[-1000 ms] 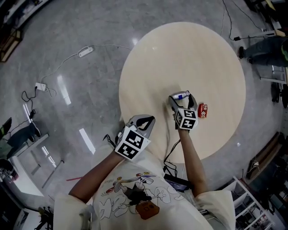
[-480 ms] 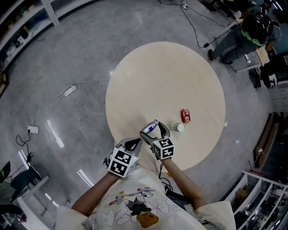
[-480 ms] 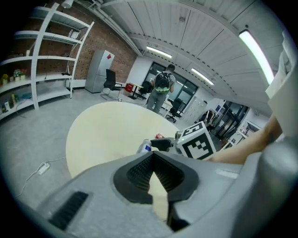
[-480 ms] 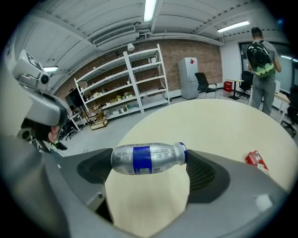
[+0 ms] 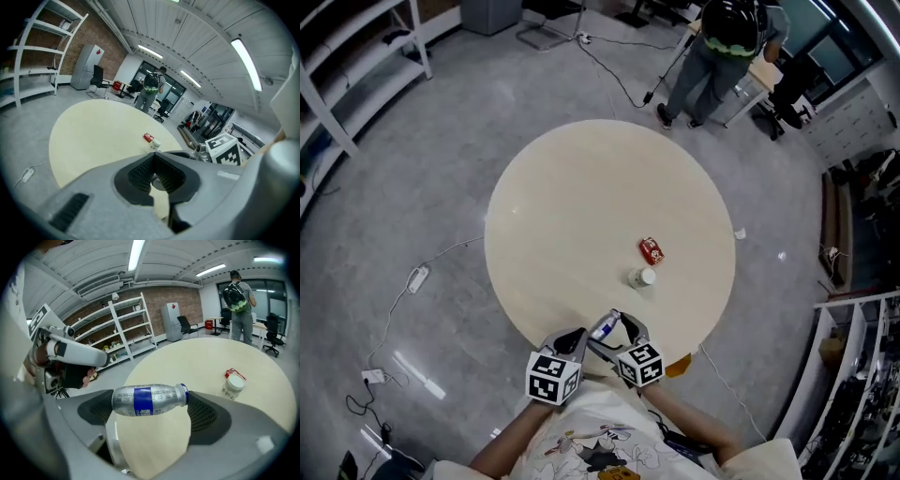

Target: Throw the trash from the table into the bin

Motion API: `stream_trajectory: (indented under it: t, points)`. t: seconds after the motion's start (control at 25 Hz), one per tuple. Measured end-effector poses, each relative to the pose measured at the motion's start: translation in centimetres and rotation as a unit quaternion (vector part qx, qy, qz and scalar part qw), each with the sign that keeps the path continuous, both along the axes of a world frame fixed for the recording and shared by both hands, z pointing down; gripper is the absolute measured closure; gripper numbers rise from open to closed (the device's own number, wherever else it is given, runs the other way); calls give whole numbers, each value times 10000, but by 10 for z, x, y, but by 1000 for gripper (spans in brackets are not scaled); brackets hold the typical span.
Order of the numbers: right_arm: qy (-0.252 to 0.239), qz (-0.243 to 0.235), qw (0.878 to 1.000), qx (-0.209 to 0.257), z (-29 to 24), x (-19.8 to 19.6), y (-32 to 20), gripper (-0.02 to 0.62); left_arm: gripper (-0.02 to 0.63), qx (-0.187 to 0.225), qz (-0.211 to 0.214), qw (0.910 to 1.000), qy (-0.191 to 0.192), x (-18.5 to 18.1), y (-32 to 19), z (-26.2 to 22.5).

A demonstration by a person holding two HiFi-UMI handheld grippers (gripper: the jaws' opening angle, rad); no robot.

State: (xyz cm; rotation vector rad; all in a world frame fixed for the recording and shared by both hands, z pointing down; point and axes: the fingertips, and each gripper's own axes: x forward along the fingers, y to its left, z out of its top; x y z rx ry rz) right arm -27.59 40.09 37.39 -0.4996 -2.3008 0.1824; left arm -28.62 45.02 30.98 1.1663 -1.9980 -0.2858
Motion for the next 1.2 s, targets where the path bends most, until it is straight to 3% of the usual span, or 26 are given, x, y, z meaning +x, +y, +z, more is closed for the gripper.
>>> stream_trajectory:
  t: [0.36, 0.64, 1.2]
  points:
    - [-49, 789, 9968, -74, -8, 54, -16, 95, 600, -53, 921, 9956, -151, 26, -30, -2]
    - [-138, 1179, 9926, -275, -12, 90, -25, 95, 600, -57, 924, 9955, -208, 39, -45, -2]
    - [-416, 1948, 9793, -358, -25, 189, -132, 95, 600, -186, 1722, 9842, -365, 142, -159, -8]
